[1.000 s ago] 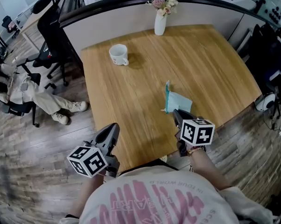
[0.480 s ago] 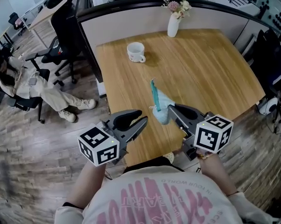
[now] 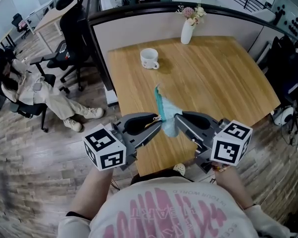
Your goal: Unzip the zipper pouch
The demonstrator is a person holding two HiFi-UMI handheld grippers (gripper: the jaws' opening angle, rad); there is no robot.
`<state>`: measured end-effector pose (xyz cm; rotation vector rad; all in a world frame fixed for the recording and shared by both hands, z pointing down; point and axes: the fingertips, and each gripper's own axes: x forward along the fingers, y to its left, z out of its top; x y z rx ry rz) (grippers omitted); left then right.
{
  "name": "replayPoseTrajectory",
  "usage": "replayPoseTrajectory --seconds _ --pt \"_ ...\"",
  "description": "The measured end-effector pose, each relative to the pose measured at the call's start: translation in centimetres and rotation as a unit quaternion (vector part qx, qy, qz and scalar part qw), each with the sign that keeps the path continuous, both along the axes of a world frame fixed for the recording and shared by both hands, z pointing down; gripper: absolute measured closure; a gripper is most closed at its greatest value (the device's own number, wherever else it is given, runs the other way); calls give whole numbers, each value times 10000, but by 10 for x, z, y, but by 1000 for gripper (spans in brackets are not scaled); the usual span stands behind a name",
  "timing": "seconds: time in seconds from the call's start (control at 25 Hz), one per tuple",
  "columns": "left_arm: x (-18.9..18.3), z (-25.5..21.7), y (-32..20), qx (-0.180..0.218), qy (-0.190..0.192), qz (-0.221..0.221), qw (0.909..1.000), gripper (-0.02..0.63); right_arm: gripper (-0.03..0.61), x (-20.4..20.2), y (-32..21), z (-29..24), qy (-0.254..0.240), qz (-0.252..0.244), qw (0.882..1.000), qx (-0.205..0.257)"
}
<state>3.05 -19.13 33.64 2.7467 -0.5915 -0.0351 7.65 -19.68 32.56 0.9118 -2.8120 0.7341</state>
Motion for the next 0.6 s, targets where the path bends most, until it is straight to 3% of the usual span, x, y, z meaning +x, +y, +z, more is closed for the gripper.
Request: replayPoseTrajectory --seconds 0.08,0.28,0.6 --pt "-2 -4 2 -20 144 38 9999 597 575 0 1 -3 -33 -64 10000 8" --pt "-2 -4 2 -71 190 171 9996 606 575 1 3 -9 -107 -279 9996 -7" --pt "-9 -4 0 -138 217 286 9993 607 575 -3 16 -8 19 -1104 9936 235"
